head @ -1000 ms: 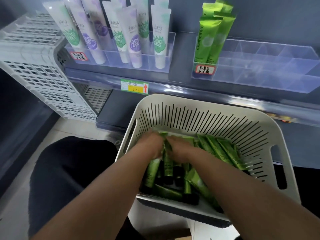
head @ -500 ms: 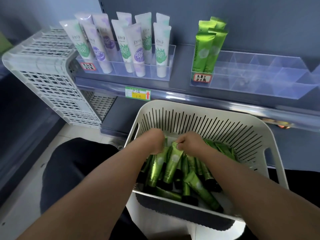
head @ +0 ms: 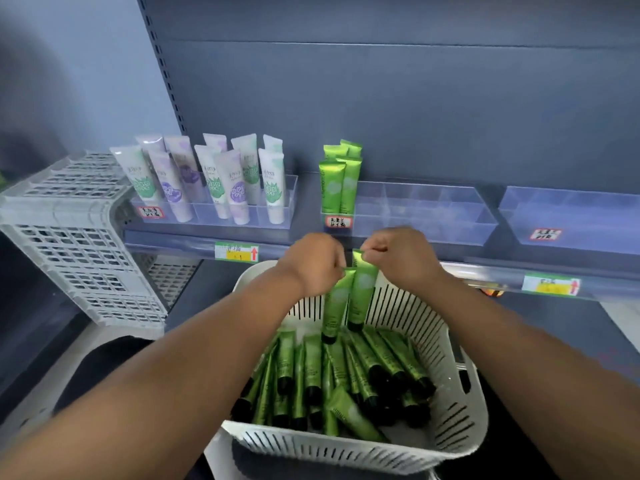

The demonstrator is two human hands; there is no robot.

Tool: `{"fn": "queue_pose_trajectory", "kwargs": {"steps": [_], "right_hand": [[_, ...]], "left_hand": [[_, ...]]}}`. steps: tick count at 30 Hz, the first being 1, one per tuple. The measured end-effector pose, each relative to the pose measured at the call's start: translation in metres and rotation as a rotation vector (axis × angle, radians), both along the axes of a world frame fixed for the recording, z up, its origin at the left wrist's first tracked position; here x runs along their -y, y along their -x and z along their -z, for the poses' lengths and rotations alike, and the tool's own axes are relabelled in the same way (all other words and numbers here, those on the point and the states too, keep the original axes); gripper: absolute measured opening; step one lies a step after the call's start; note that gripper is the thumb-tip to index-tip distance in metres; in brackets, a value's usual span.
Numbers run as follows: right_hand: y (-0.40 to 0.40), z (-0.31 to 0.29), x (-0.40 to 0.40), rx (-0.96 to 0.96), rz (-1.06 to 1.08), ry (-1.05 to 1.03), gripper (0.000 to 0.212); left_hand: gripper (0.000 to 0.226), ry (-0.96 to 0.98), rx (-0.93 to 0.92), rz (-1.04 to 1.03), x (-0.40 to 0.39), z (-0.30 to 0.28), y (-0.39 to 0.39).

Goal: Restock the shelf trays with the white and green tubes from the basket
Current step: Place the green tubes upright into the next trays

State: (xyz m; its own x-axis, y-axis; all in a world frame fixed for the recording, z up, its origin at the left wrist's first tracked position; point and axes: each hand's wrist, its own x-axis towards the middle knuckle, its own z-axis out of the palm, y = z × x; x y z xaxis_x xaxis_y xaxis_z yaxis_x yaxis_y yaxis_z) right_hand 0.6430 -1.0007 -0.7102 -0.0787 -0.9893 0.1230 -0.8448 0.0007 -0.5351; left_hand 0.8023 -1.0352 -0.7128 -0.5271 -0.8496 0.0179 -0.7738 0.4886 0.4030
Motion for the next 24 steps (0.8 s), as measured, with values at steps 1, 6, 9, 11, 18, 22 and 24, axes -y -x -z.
{"fn": "queue_pose_trajectory", "kwargs": {"steps": [1,6,9,11,18,22,24], "right_hand": [[0.006,-0.011,0.0,0.002,0.017,0.035,0.014],[0.034,-0.06,0.013,-0.039,0.121,0.135,0.016],[0.047,-0.084,0.027,-0.016,0.145,0.204,0.017],[0.054,-0.1,0.037,-0.024,0.146,0.241,0.018],[0.076,-0.135,0.087,-0.043,0.205,0.352,0.018],[0.083,-0.132,0.122,-0.042,0.212,0.336,0.017],[0.086,-0.127,0.137,-0.07,0.209,0.317,0.019]], "left_hand": [[0.01,0.037,-0.025,0.0,0.001,-0.01,0.006],[0.009,0.142,-0.136,-0.008,0.015,-0.064,0.035],[0.008,0.204,-0.152,-0.037,0.028,-0.09,0.051],[0.006,0.238,-0.17,-0.055,0.038,-0.106,0.061],[0.007,0.317,-0.202,-0.141,0.079,-0.148,0.081],[0.011,0.298,-0.209,-0.186,0.103,-0.149,0.093],[0.014,0.276,-0.197,-0.182,0.114,-0.144,0.099]]}}
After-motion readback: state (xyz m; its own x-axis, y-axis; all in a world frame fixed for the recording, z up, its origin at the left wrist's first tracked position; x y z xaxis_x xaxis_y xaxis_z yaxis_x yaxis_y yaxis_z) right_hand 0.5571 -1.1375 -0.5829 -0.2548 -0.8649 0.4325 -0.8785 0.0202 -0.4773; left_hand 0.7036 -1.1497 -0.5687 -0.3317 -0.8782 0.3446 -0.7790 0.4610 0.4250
